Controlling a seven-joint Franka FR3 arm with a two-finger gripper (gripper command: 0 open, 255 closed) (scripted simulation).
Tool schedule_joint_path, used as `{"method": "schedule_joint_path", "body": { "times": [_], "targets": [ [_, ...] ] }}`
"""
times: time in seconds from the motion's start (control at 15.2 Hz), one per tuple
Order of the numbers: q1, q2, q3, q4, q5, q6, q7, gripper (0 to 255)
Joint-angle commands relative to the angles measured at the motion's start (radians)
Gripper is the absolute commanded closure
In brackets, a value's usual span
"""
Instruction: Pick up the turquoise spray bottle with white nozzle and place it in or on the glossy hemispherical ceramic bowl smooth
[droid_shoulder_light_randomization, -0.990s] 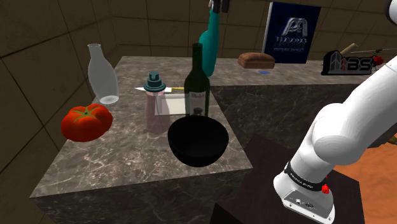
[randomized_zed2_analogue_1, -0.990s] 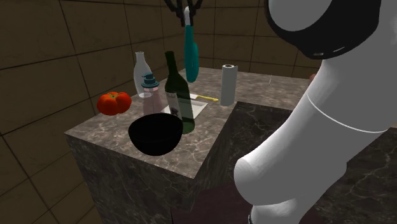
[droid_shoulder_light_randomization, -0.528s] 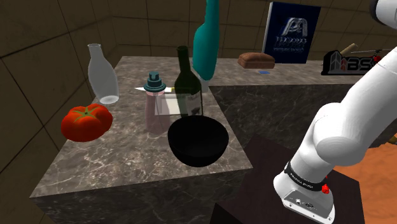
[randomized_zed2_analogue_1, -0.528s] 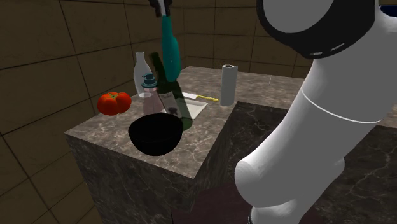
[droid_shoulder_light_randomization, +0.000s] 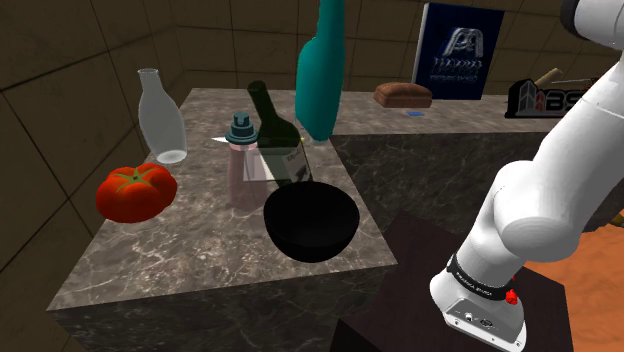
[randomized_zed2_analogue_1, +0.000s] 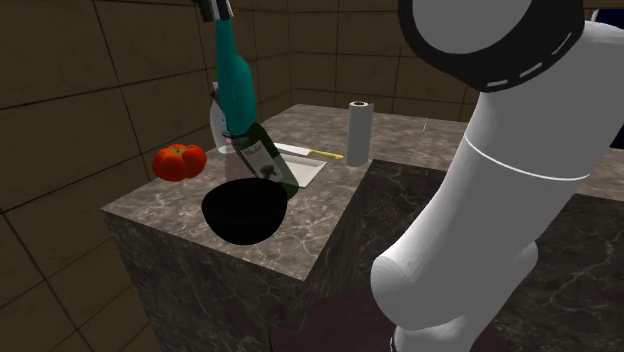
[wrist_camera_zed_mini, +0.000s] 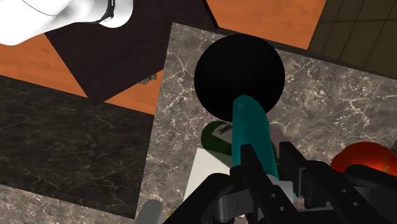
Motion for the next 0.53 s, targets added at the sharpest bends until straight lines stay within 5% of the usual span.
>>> {"method": "schedule_joint_path", "body": {
  "times": [0.0,0.46],
  "targets": [
    [-0.002,-0.027,-0.01,-0.055,0.016,0.033,-0.004,255],
    [-0.004,-0.132,-0.052,-0.268,0.063,0.156,-0.038,255]
  ]
}}
